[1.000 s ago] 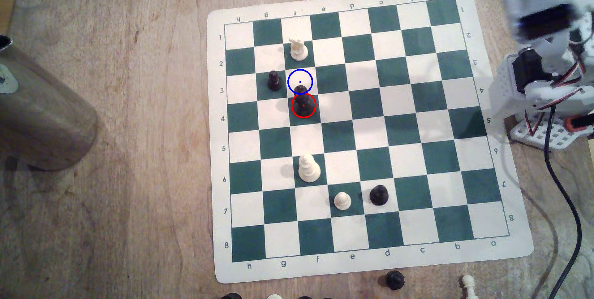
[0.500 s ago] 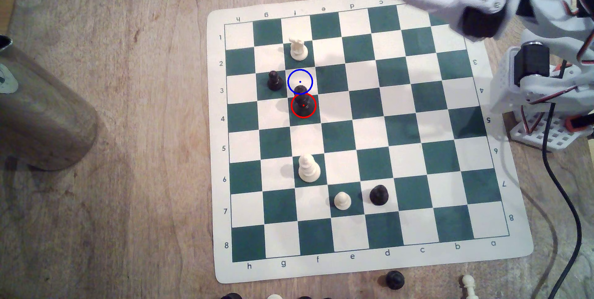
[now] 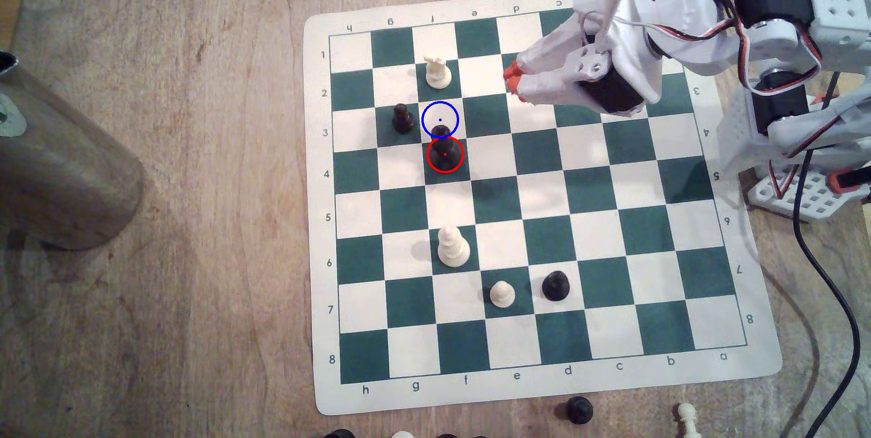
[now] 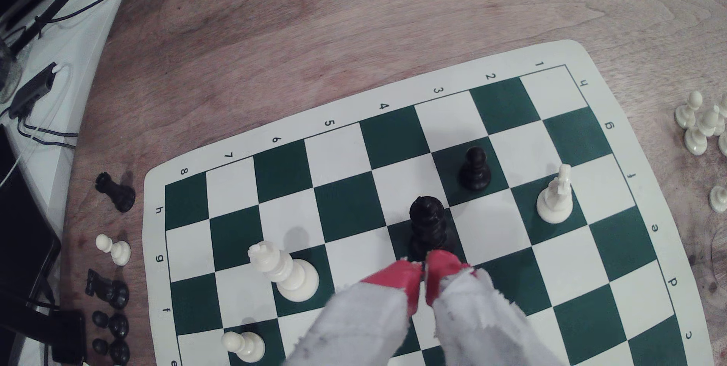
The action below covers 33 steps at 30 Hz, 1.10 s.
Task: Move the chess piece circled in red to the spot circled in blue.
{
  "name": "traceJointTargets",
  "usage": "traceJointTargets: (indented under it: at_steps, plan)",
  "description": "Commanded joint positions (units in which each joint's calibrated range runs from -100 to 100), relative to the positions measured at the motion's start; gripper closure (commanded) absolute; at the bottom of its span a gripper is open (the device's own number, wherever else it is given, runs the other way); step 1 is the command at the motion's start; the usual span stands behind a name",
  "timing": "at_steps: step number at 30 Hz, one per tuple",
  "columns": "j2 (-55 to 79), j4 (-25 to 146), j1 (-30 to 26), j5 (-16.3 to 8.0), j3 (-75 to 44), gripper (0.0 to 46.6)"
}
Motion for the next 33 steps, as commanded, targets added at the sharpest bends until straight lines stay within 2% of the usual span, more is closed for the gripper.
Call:
traceJointTargets:
  at_steps: [1, 11, 15, 25, 33]
  plan:
    - [1.6, 0.3, -0.7, -0.3, -5.5, 45.1]
    - [10.0, -6.0, 0.4, 0.8, -2.7, 40.2]
    - [13.2, -9.0, 0.5, 0.8, -2.5, 35.9]
    - [23.9, -13.0, 1.4, 0.1, -7.3, 34.9]
    - [30.4, -14.6, 3.6, 0.6, -9.4, 33.7]
